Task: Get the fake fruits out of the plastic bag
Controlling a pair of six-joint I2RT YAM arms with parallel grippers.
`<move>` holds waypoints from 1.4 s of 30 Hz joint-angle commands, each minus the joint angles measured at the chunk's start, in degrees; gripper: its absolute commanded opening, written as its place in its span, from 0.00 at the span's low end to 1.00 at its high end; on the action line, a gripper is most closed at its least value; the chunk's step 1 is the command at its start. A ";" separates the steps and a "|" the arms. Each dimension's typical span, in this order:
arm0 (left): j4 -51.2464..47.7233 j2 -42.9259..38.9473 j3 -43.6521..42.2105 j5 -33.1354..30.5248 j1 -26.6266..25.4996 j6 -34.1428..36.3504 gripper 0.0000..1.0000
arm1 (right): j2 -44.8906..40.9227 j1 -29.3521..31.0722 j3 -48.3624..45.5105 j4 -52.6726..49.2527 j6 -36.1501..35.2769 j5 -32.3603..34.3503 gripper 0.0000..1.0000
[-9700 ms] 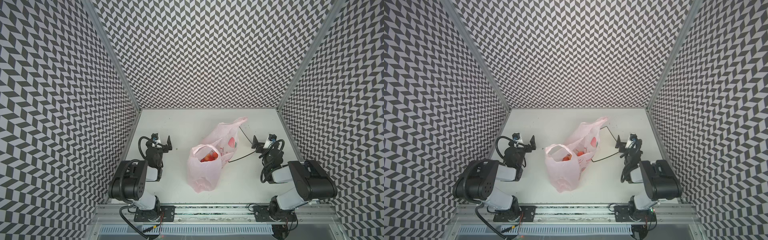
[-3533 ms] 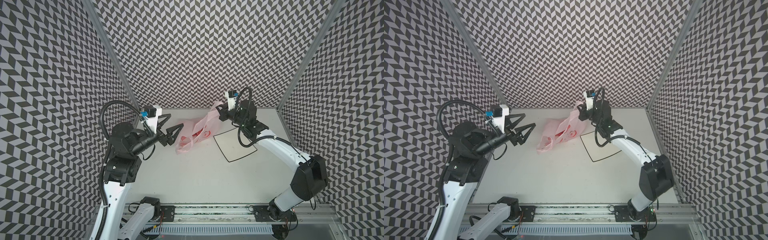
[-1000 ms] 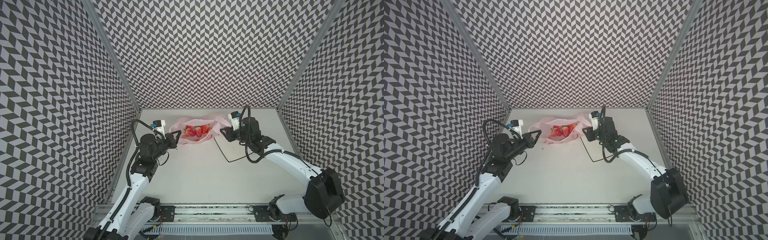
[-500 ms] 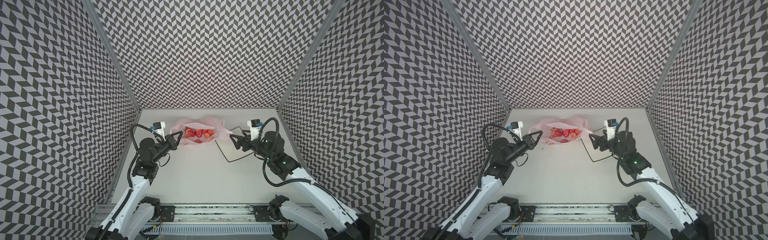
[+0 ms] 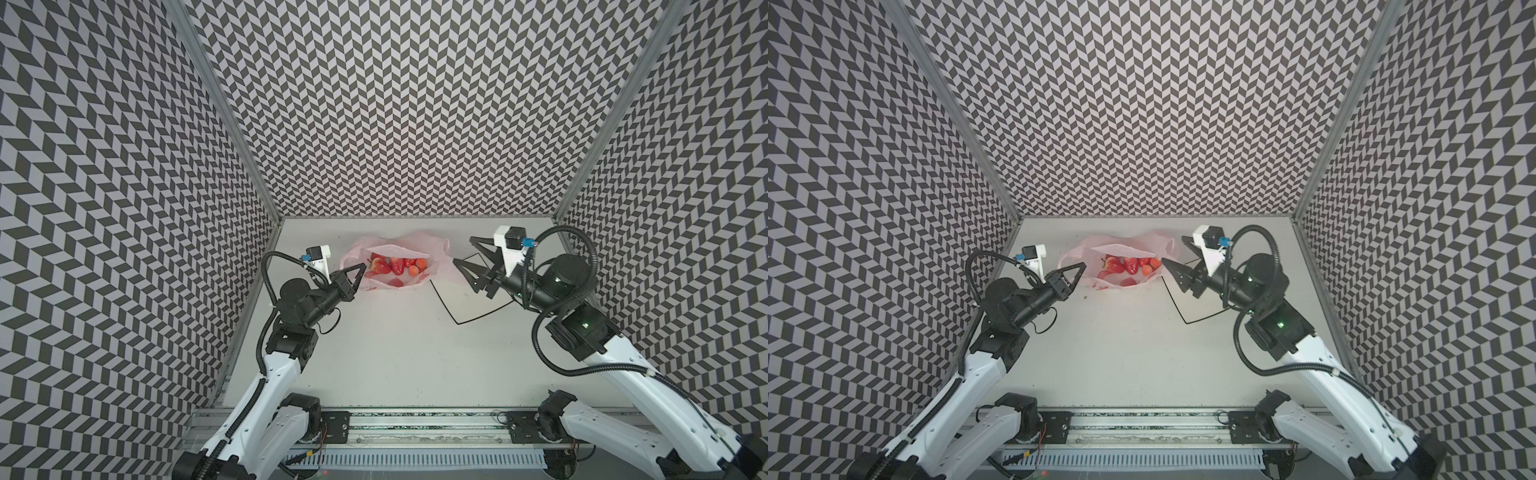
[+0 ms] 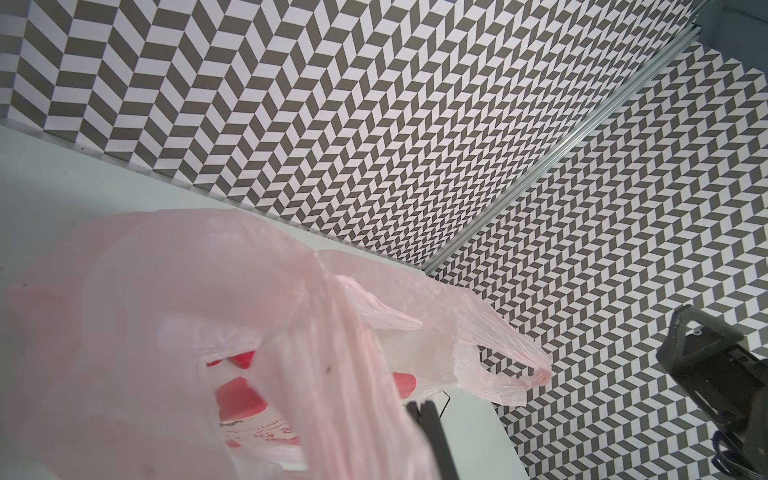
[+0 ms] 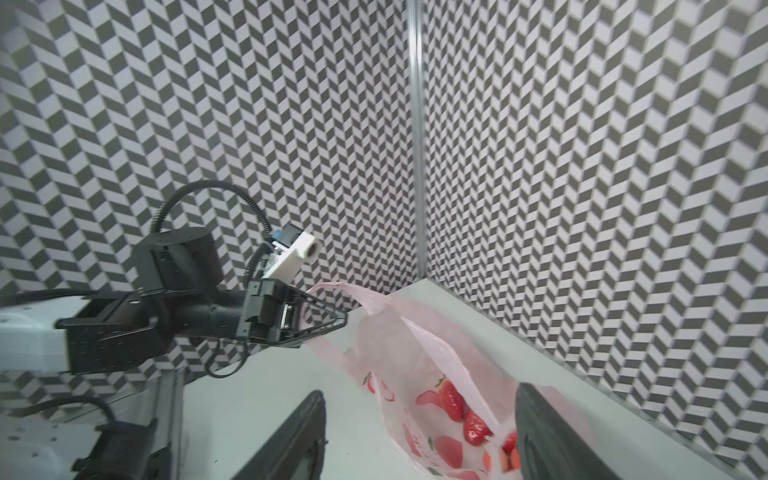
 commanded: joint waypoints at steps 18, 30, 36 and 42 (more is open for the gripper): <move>-2.23 -1.62 -0.64 0.10 -0.18 -0.77 0.00 | 37.88 13.14 20.87 -7.34 6.87 21.72 0.22; -6.21 -4.62 -0.84 -0.68 -0.18 0.52 0.00 | 51.09 13.40 25.43 -5.24 -12.61 26.85 0.17; -6.71 -5.71 -1.20 -1.13 -0.18 0.44 0.00 | 51.14 13.00 21.24 -3.63 -36.92 25.85 0.17; -8.45 -7.78 -1.53 -1.34 -0.18 0.79 0.00 | 55.16 12.70 23.08 -7.47 -43.30 27.99 0.16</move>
